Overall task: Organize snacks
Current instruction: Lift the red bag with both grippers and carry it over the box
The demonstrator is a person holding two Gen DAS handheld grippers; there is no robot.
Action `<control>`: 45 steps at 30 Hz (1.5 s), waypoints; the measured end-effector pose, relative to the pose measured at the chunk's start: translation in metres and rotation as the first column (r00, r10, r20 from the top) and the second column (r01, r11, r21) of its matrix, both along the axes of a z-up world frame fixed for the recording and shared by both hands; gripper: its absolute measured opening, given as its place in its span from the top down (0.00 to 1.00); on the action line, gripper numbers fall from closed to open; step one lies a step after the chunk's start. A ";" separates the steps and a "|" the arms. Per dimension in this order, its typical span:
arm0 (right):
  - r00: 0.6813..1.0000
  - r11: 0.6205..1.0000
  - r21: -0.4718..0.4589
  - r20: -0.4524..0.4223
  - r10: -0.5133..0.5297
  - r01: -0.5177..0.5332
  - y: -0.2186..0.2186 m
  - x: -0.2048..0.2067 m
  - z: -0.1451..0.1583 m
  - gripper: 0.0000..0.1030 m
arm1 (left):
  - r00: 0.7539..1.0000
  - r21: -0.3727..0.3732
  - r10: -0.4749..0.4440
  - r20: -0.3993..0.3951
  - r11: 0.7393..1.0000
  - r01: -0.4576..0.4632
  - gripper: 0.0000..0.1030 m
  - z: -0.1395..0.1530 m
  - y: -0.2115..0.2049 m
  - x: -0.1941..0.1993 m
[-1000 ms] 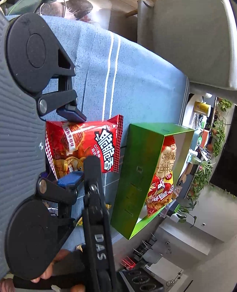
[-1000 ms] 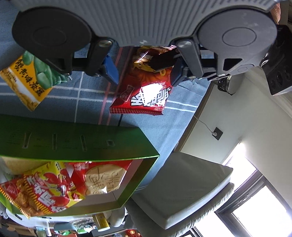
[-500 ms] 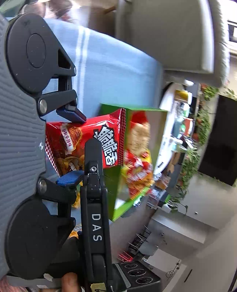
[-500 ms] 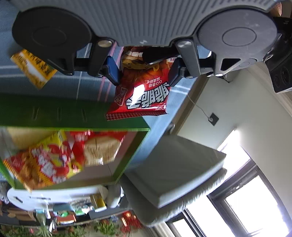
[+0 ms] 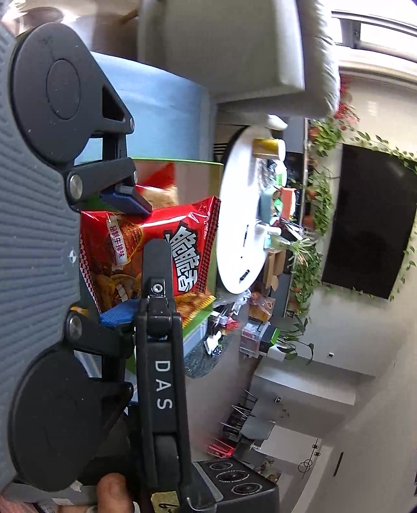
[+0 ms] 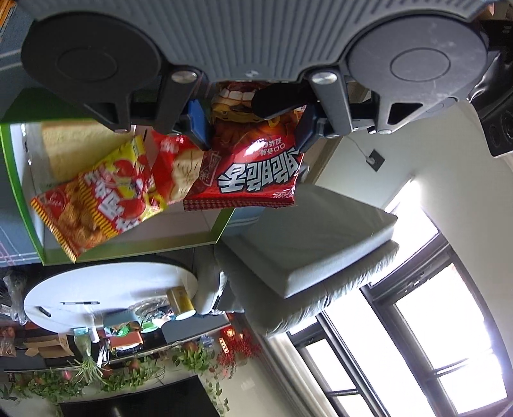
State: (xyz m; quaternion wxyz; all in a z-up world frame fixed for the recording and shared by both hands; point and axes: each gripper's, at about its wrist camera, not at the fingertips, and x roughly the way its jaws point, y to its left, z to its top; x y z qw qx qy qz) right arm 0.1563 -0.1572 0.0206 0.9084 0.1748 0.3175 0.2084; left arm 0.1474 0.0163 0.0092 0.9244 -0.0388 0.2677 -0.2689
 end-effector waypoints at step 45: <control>0.994 0.991 0.091 0.029 -0.105 0.102 -0.047 0.104 -0.006 0.28 | 0.994 0.036 0.091 0.057 0.995 -0.093 0.41 -0.026 -0.019 0.125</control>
